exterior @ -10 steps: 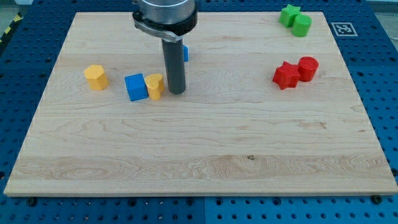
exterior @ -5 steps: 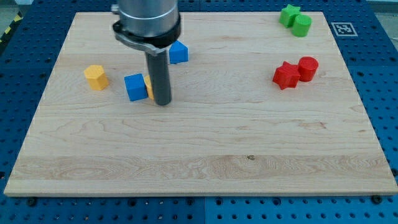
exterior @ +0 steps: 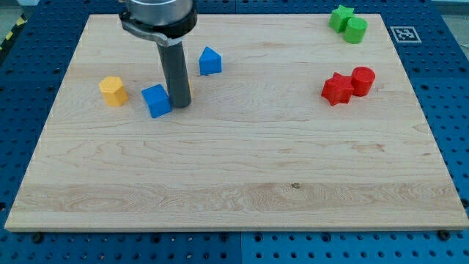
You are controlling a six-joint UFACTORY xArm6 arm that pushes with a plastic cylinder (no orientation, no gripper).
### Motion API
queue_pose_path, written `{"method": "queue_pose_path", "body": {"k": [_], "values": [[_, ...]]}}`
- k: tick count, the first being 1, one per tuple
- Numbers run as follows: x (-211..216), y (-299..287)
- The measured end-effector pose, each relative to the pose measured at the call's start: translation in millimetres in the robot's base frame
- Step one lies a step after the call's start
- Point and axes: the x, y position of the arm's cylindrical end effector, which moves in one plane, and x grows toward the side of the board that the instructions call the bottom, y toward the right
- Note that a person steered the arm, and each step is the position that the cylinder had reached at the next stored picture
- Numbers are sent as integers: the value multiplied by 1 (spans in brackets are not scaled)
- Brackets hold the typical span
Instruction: Move the heart to the right of the hexagon
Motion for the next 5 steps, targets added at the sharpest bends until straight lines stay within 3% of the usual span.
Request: {"method": "queue_pose_path", "body": {"k": [3, 5], "values": [[-28, 36], [-78, 21]]}}
